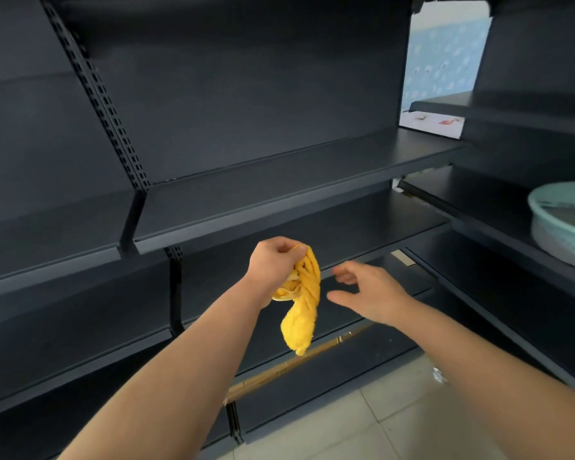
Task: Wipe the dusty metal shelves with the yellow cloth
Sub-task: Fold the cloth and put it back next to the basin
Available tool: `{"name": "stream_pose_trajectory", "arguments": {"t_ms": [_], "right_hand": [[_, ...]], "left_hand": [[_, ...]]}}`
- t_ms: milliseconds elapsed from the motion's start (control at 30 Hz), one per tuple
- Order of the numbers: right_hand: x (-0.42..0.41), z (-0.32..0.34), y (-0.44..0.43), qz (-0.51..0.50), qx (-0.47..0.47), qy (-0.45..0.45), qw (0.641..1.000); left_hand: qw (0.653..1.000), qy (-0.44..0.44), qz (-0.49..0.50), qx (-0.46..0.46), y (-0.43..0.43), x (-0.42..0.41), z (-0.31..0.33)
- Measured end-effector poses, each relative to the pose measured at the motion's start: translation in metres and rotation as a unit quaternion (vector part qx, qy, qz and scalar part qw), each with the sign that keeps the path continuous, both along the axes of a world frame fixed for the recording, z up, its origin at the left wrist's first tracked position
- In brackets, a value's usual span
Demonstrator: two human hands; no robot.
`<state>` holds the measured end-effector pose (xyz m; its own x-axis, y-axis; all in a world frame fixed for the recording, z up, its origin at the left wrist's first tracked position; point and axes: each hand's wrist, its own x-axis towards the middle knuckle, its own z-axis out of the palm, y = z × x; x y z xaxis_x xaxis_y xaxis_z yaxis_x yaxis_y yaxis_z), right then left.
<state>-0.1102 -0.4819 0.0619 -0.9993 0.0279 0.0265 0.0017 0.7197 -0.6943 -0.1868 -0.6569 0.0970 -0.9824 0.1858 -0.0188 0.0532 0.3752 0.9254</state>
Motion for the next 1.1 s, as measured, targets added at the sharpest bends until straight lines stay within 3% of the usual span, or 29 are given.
{"name": "stream_pose_trajectory", "arguments": {"t_ms": [67,167,300,400,467,667,767,933,1100], "right_hand": [[0.007,0.002,-0.005,0.008,-0.017,0.02,1.0],[0.015,-0.001,0.002,-0.059,0.004,0.055,0.997],[0.026,-0.001,0.028,-0.13,0.096,0.031,0.986],[0.034,0.002,0.059,-0.187,0.134,0.031,0.973],[0.039,0.003,0.077,-0.204,0.153,0.042,0.966],[0.041,0.007,0.106,-0.224,0.145,0.056,0.962],[0.041,0.015,0.127,-0.211,0.087,0.069,0.971],[0.046,0.025,0.169,-0.205,0.02,0.098,0.974],[0.062,0.019,0.223,-0.185,0.071,0.053,0.979]], "left_hand": [[0.998,-0.013,-0.055,0.022,0.014,0.009,0.004],[0.992,-0.03,-0.12,0.036,0.028,0.016,0.006],[0.98,-0.067,-0.183,0.027,0.041,0.016,-0.001],[0.968,0.012,-0.208,-0.141,0.049,0.007,-0.011],[0.938,0.048,-0.229,-0.255,0.06,0.002,-0.016],[0.835,0.042,-0.302,-0.459,0.117,0.001,-0.02],[0.864,0.03,-0.321,-0.386,0.149,0.003,-0.025],[0.916,-0.093,-0.337,-0.198,0.2,0.016,-0.047],[0.972,-0.122,-0.171,-0.106,0.243,0.015,-0.046]]}}
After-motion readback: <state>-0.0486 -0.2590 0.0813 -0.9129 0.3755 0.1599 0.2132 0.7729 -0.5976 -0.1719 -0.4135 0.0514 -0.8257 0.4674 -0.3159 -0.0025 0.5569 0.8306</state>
